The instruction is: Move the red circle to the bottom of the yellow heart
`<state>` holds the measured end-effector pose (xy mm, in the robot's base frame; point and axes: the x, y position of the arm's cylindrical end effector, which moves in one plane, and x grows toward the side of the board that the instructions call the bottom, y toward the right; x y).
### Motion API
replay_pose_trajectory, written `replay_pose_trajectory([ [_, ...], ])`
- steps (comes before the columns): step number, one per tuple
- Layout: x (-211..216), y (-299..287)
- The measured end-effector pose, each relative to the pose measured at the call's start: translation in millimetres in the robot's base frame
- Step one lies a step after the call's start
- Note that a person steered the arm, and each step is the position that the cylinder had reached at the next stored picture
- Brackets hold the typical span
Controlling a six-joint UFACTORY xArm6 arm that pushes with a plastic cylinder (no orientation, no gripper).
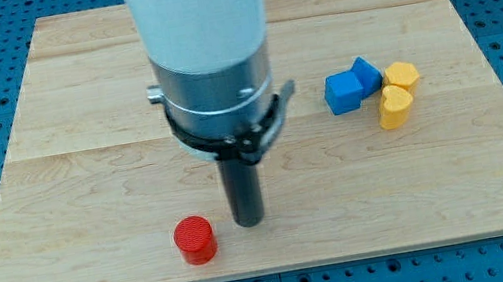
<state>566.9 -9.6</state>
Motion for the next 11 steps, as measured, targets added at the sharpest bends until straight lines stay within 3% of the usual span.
replay_pose_trajectory([
  [1,29,1],
  [2,41,-47],
  [4,-49,-53],
  [5,-69,-143],
  [6,-19,-205],
  [7,7,-132],
  [8,-11,-56],
  [9,-13,-74],
  [10,-32,-10],
  [11,-36,-7],
])
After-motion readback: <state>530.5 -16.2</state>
